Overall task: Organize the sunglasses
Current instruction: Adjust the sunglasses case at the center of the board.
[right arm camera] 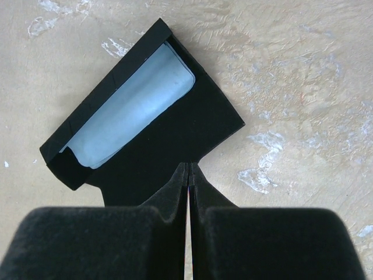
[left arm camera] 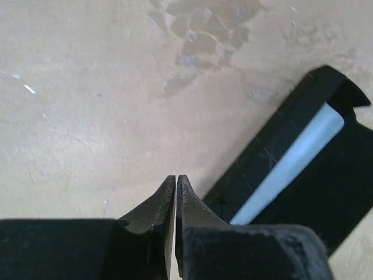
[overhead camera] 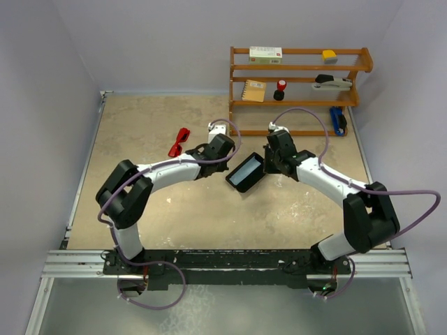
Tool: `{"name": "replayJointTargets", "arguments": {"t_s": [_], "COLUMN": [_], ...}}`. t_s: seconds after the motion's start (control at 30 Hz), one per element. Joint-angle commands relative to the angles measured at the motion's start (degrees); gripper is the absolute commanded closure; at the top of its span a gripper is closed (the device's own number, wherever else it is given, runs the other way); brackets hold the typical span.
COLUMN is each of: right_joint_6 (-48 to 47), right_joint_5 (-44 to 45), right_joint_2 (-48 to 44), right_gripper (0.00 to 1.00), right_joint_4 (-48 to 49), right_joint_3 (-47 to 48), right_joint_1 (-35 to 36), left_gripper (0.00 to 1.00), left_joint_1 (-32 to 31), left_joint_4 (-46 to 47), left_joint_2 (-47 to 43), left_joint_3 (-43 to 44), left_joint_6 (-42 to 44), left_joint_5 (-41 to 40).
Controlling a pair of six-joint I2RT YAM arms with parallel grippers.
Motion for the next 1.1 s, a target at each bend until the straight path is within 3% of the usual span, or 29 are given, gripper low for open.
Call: {"name": "replayJointTargets", "arguments": {"t_s": [0.0, 0.5, 1.07], "right_joint_6": [-0.49, -1.15, -1.58], "right_joint_5": [-1.03, -0.51, -1.24], "right_joint_2": [0.47, 0.26, 0.50], "right_gripper": [1.00, 1.00, 1.00], "right_joint_4": [0.99, 0.42, 0.94], "right_joint_3": [2.70, 1.99, 0.84], "right_joint_1": [0.75, 1.03, 1.09], "left_gripper": [1.00, 1.00, 1.00], "left_joint_1": [0.88, -0.10, -9.31], "left_joint_4": [5.17, 9.48, 8.84], "left_joint_2": [1.97, 3.97, -0.15], "left_joint_3": [0.17, -3.16, -6.53], "left_joint_6": [1.60, 0.56, -5.11], "left_joint_5": [2.19, 4.82, 1.39]}}
